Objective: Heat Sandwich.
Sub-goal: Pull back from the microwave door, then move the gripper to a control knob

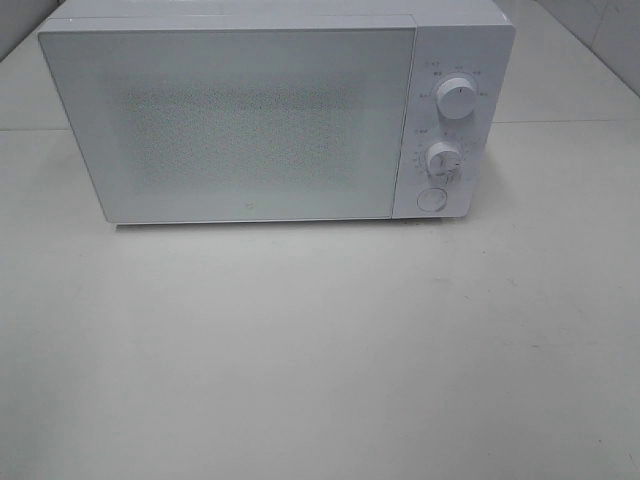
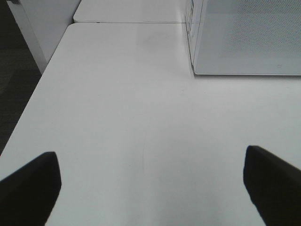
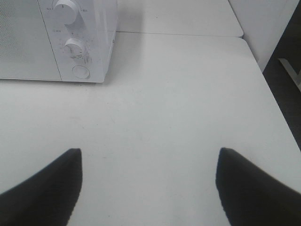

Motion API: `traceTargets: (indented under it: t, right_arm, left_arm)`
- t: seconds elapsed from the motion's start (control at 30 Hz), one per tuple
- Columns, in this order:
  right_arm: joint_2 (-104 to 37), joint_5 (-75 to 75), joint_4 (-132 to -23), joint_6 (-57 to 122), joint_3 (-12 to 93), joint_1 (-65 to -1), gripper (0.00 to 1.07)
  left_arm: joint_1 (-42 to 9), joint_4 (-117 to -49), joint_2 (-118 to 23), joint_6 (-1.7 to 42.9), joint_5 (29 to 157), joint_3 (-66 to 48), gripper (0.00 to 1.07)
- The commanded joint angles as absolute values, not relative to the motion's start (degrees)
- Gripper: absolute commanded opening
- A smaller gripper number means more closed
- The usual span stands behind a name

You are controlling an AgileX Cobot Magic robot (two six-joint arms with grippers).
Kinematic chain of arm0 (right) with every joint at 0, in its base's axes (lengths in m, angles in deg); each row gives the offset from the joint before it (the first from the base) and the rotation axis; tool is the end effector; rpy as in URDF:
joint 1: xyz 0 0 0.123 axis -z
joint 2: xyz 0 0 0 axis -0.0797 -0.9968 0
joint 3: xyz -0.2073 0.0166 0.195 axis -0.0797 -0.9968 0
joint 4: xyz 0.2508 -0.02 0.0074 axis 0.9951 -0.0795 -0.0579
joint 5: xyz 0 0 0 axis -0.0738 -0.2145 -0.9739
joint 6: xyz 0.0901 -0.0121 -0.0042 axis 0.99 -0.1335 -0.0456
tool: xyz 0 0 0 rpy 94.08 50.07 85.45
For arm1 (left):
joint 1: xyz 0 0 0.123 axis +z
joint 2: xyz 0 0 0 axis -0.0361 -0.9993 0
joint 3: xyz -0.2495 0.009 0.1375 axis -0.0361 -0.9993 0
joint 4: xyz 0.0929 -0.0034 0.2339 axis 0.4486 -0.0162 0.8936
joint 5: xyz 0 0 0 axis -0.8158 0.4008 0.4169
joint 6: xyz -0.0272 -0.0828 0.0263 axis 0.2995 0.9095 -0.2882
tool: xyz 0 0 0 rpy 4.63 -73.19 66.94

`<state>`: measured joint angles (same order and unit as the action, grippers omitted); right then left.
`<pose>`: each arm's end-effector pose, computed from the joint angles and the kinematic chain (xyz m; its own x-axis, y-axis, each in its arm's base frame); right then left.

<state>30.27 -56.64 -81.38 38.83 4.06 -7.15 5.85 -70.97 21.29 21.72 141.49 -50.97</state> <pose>0.0099 -0.0047 0.2999 -0.3804 -0.0326 -0.9243 0.0019 0.9993 -0.0361 -0.0038 -0.0041 0.2781 -0.4339 -0.0060 -0.9009 -0.0188 0.9998 0.0024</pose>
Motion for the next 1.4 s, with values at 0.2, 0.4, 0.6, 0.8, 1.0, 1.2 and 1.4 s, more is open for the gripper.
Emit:
traceTargets:
  t: [0.2,0.4,0.6,0.8,1.0,1.2,1.4]
  right_arm:
    - [23.1,-51.0,-81.4,39.2,4.5,-7.0,0.76]
    - [19.2,-47.2,-81.4,39.2,4.5,-7.0,0.76]
    - [13.7,-41.7,-81.4,39.2,4.5,-7.0,0.76]
    - [9.2,-37.7,-81.4,39.2,4.5,-7.0,0.76]
    - [4.1,-32.5,-81.4,39.1,4.5,-7.0,0.76]
    - [0.1,-27.9,-81.4,39.1,4.5,-7.0,0.76]
    - [-5.3,-22.4,-81.3,39.9,4.5,-7.0,0.76]
  left_arm:
    - [5.9,-71.2,22.8,21.8,141.0,-51.1,1.02]
    - [5.9,-71.2,22.8,21.8,141.0,-51.1,1.02]
    - [5.9,-71.2,22.8,21.8,141.0,-51.1,1.02]
    - [5.9,-71.2,22.8,21.8,141.0,-51.1,1.02]
    - [5.9,-71.2,22.8,21.8,141.0,-51.1,1.02]
    - [5.9,-71.2,22.8,21.8,141.0,-51.1,1.02]
    - [5.9,-71.2,22.8,21.8,141.0,-51.1,1.02]
